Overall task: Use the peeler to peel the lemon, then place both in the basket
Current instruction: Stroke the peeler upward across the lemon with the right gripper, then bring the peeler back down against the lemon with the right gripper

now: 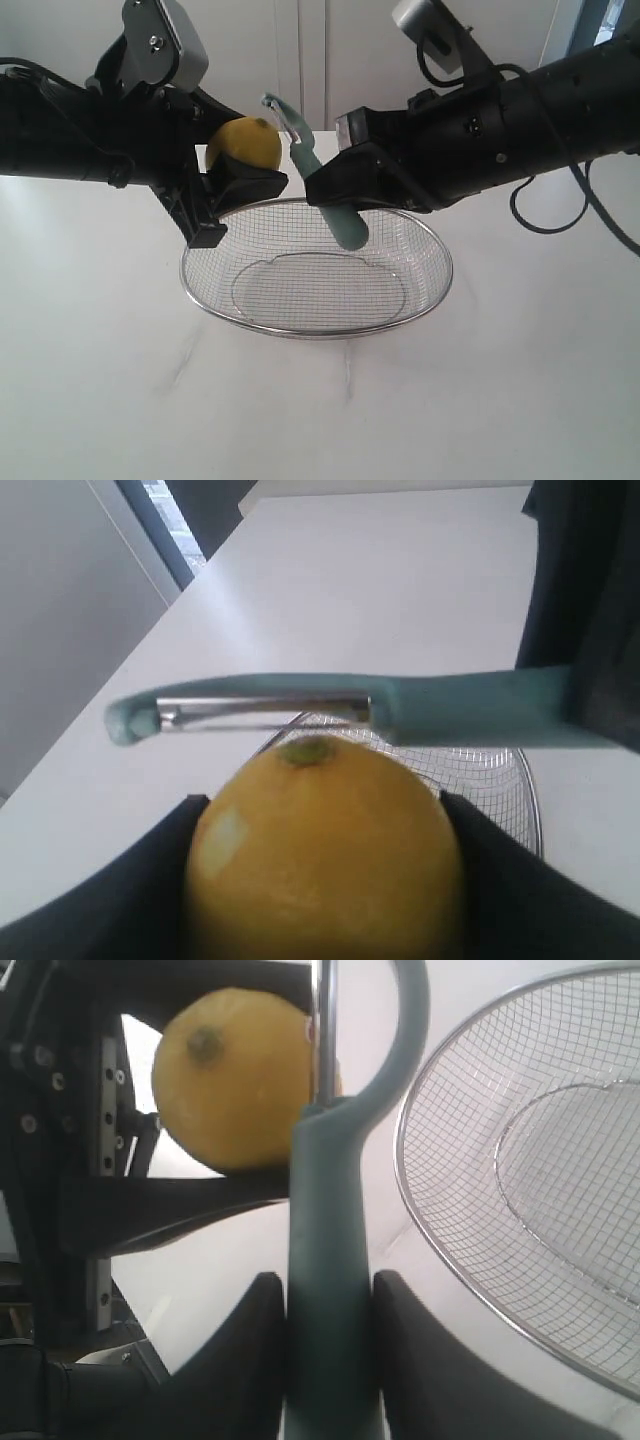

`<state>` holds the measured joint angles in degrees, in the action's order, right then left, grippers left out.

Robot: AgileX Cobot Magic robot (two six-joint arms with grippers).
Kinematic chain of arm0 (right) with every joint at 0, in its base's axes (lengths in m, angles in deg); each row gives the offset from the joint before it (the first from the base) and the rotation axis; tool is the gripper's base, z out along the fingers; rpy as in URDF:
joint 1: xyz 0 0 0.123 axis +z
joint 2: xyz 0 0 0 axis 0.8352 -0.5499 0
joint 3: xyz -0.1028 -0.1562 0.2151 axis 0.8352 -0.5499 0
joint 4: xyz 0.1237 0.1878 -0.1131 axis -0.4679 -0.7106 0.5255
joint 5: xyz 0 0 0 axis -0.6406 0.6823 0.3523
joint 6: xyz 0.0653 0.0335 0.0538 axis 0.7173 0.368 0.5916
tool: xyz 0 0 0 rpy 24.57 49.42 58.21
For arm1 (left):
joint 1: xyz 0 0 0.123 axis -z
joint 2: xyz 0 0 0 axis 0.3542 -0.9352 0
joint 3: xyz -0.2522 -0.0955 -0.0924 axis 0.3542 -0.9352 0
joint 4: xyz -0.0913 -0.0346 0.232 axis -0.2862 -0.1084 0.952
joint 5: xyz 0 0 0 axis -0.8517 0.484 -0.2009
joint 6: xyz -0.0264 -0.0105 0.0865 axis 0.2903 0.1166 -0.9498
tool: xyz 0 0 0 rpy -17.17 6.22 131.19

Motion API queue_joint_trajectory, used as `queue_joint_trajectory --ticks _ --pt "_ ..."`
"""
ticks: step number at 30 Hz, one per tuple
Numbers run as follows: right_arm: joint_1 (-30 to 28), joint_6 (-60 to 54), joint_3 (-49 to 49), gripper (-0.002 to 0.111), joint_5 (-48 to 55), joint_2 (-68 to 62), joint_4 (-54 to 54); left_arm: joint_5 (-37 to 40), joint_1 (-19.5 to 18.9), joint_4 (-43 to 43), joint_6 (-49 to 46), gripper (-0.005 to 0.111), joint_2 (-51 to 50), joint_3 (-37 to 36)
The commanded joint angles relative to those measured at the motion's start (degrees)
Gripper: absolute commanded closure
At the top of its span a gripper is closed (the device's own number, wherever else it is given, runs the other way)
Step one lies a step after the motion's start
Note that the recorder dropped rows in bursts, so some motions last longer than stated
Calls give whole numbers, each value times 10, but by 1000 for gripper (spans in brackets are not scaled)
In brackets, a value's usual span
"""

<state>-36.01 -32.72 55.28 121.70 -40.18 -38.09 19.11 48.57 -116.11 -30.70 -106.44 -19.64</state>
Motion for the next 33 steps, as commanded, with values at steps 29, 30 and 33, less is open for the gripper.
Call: queue_joint_trajectory --ticks 29,30,33 --pt "-1 153 -50 108 -132 -7 186 10 2 -7 7 107 3 1" --pt "-1 128 -50 108 -121 -20 159 10 2 -7 7 107 3 1" --pt "-1 15 -50 108 -60 -61 31 10 2 -7 7 107 3 1"
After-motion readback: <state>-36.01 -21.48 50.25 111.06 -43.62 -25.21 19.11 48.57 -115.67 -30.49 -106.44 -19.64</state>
